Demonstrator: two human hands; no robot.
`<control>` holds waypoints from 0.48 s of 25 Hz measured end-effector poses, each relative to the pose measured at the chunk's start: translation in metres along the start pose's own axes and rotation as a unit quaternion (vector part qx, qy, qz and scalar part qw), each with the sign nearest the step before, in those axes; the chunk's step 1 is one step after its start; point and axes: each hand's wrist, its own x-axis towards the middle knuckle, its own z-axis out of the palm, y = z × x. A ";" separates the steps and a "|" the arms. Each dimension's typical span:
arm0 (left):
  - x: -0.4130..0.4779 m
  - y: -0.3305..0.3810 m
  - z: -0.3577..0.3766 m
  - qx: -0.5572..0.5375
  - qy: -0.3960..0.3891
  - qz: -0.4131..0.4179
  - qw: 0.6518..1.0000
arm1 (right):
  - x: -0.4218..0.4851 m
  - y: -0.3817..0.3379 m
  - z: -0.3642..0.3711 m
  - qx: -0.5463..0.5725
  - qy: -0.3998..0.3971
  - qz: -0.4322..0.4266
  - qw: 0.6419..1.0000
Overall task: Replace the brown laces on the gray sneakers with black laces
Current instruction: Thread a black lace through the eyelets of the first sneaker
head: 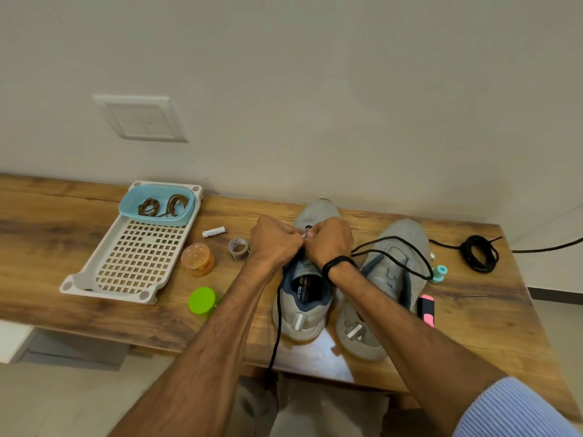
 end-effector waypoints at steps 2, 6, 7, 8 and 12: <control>0.002 -0.001 -0.001 0.005 -0.010 -0.003 1.000 | 0.000 0.001 0.001 0.034 0.001 0.005 0.999; 0.010 -0.002 -0.003 -0.033 0.004 -0.051 0.998 | 0.008 0.000 -0.010 -0.014 -0.044 -0.026 0.999; 0.011 -0.002 -0.003 -0.034 0.011 -0.057 0.998 | 0.010 0.000 -0.013 -0.040 -0.054 -0.030 0.997; 0.011 -0.002 -0.001 -0.034 0.012 -0.059 0.998 | 0.010 0.000 -0.013 -0.056 -0.055 -0.030 0.996; 0.010 -0.002 0.004 -0.042 -0.017 -0.042 0.998 | 0.005 0.001 -0.002 -0.029 -0.017 -0.007 0.999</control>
